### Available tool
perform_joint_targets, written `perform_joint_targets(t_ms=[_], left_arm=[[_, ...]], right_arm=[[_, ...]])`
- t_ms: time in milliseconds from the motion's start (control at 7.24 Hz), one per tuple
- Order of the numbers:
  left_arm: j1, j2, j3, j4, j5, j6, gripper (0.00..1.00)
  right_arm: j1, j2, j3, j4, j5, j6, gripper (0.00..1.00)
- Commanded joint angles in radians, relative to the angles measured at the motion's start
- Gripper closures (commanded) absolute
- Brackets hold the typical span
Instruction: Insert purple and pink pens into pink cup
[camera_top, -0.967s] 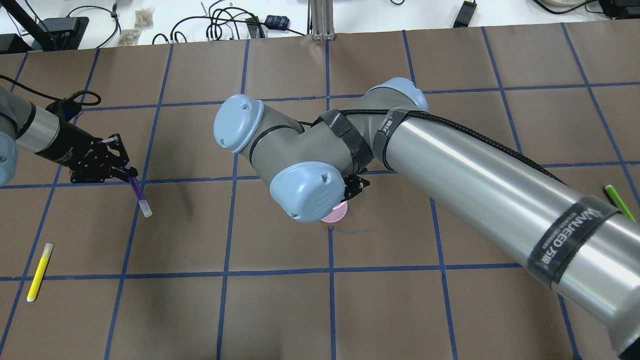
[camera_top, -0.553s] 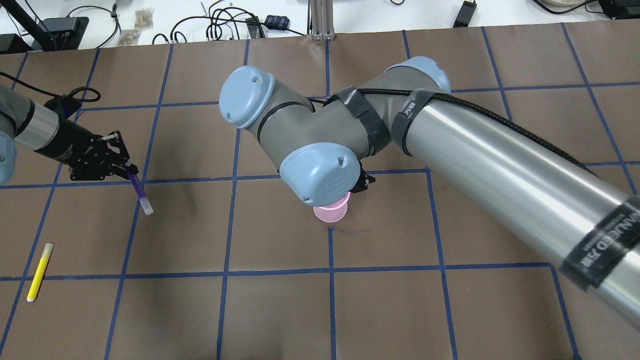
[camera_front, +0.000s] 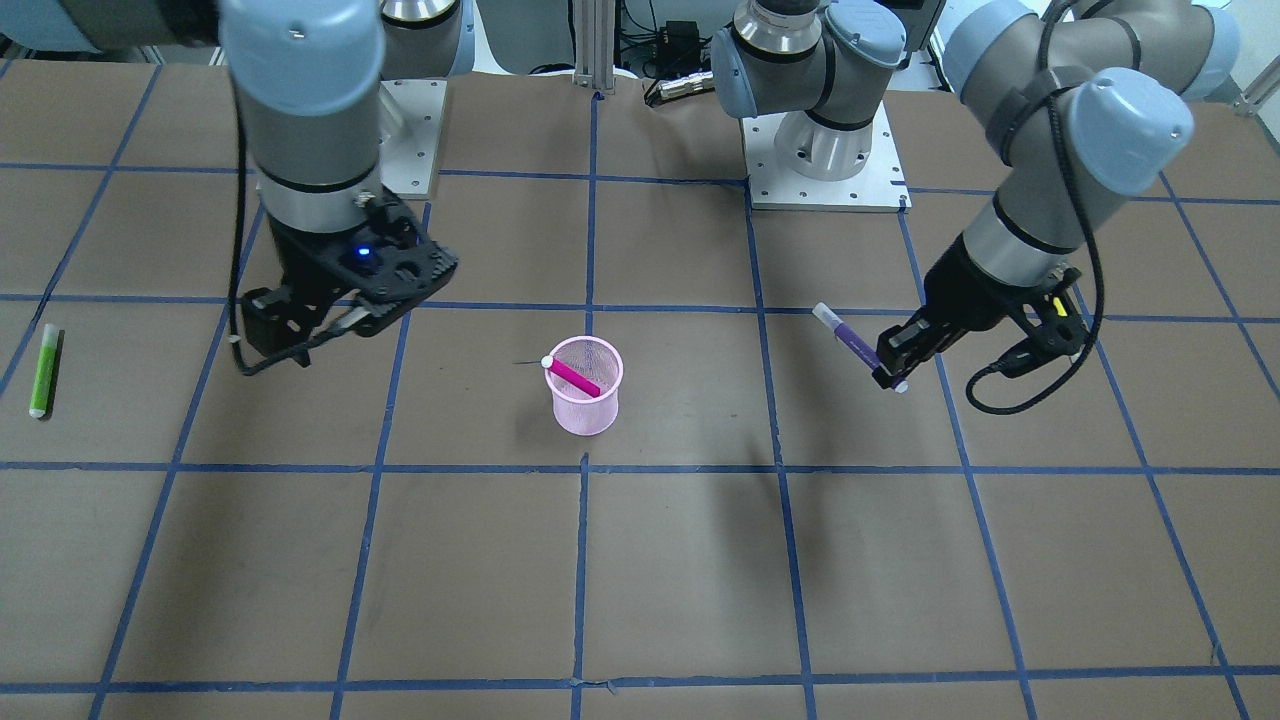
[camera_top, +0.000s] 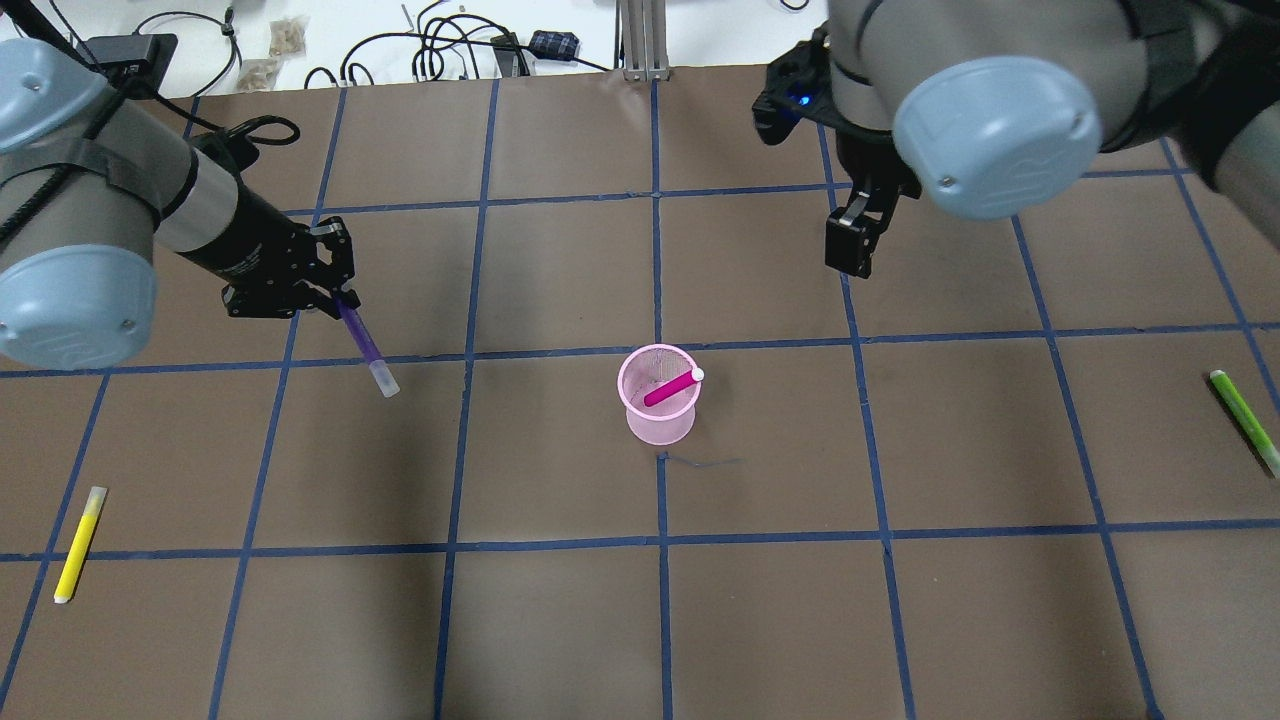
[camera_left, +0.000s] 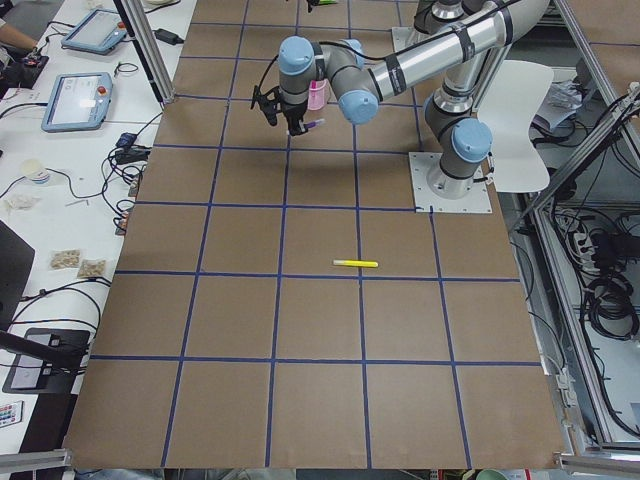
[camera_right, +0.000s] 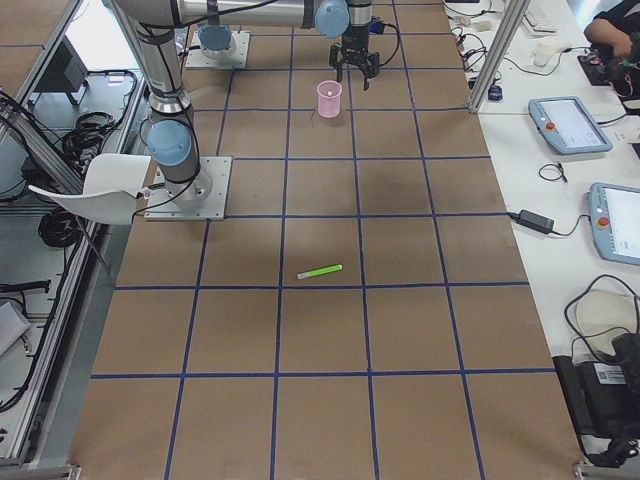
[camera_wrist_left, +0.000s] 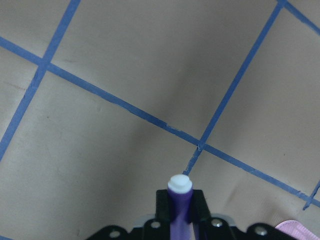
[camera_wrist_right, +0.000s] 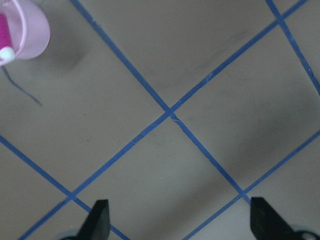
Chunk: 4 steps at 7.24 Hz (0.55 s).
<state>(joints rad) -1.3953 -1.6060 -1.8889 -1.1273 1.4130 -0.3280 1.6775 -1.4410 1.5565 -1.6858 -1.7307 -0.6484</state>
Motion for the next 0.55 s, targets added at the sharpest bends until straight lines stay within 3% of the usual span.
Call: perform_joint_targets(t_ms=[0,276,415], left_arm=[[-0.216,0.021,0.001,0.192,0.103,-0.228,1.0],[-0.414,-0.014,-0.013,0.364,0.283,-0.331,1.0],[-0.489,-0.017,-0.012,0.379,0.319,-0.459,1.0]], right_arm=[[-0.125,-0.058,0.006,0.014,0.089,0.351,0.0],[-0.147,-0.079,0.008,0.092,0.162,0.689,0.0],[-0.148,-0.096,0.008,0.109,0.166,0.74,0.0]])
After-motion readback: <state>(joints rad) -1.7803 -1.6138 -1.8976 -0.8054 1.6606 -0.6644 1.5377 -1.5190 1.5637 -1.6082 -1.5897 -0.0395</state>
